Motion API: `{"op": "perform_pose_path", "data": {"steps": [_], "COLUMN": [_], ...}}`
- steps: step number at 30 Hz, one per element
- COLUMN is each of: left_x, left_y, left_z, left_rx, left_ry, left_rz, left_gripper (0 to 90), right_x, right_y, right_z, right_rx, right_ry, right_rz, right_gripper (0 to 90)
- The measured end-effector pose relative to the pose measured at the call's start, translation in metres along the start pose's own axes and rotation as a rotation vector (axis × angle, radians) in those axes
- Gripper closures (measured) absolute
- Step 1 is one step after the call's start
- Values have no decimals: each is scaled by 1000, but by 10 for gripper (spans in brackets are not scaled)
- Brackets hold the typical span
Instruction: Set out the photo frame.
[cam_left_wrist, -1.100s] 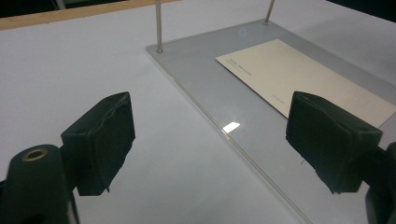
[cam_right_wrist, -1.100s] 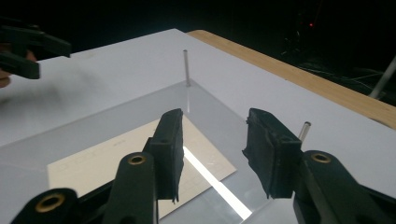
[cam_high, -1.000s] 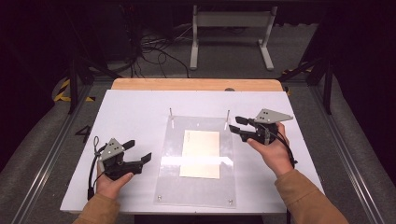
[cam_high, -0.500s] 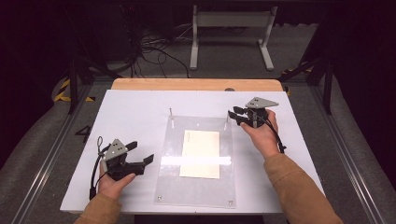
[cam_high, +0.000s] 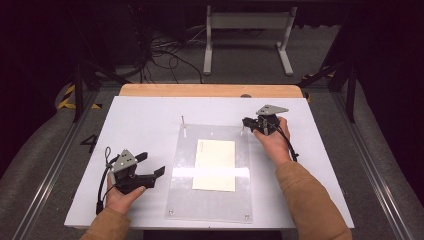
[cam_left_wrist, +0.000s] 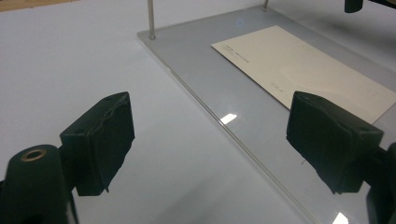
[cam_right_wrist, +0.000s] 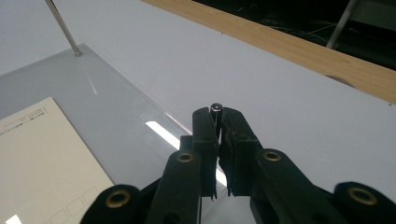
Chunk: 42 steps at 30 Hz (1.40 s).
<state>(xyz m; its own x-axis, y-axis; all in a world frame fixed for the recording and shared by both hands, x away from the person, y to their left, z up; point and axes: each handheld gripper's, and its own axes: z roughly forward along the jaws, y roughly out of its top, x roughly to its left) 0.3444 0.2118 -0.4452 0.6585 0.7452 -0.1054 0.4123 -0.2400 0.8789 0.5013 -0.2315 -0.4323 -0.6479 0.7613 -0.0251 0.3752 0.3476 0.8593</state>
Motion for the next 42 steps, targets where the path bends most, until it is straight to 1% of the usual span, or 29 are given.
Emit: {"op": "perform_pose_path", "data": {"steps": [5, 7, 9, 13, 16, 20, 27, 35, 42], "left_x": [1, 0, 1, 0, 0, 0, -1, 0, 1], "left_y": [0, 0, 0, 0, 1, 0, 0, -1, -1], "left_z": [0, 0, 1, 1, 1, 1, 0, -1, -1], "left_rx": [-2, 0, -3, 0, -2, -2, -3, -7, -7], "left_ry": [1, -1, 2, -2, -3, -5, -7, -5, -1], "left_rz": [3, -2, 1, -3, -3, -2, 0, -3, -2], "left_gripper": [153, 152, 150, 150, 150, 150, 150, 150, 150], "right_x": [0, -1, -2, -3, -2, -2, -2, -4, -9], "right_y": [3, 3, 3, 2, 4, 4, 1, 2, 0], "right_z": [5, 9, 9, 10, 10, 10, 13, 16, 20], "right_rx": [-3, -12, -18, -18, -9, -6, -25, -26, -41], "right_ry": [5, 19, 27, 29, 22, 14, 6, 3, 18], "right_rz": [-3, -1, -3, 0, 19, 27, 44, 93, 130], "right_gripper": [844, 845, 846, 847, 850, 852, 854, 856, 856]}}
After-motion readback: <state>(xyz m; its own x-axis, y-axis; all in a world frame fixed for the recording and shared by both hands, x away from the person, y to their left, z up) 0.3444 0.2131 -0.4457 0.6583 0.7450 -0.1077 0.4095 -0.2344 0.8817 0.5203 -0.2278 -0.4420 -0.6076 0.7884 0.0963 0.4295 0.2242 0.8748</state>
